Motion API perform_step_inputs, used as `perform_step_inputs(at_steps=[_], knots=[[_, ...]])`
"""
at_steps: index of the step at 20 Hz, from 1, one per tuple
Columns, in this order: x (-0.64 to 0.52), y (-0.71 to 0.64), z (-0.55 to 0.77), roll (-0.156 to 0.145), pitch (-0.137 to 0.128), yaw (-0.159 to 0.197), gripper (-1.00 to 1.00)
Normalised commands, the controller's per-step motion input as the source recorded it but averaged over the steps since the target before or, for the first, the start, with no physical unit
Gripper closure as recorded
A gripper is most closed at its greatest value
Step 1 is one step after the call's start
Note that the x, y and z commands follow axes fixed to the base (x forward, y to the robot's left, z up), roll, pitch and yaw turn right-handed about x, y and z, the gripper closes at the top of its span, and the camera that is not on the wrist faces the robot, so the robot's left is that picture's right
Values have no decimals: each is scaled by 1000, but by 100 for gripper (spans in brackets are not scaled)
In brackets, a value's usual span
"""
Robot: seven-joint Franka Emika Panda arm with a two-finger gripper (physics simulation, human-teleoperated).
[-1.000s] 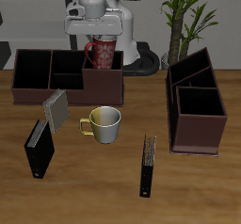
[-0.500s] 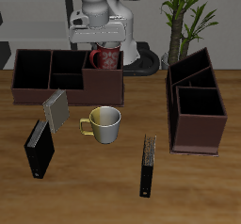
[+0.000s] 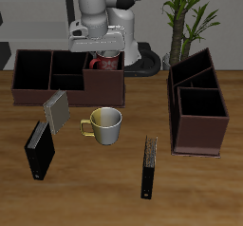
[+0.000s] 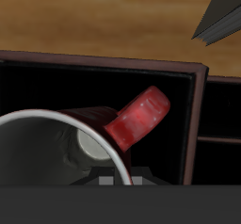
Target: Place the red mug into the back desk caddy's right compartment
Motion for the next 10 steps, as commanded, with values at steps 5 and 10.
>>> perform_step_inputs(at_steps=[5, 10], knots=[[-59, -68, -224, -1, 21, 19, 100], [38, -124, -199, -40, 50, 21, 100]])
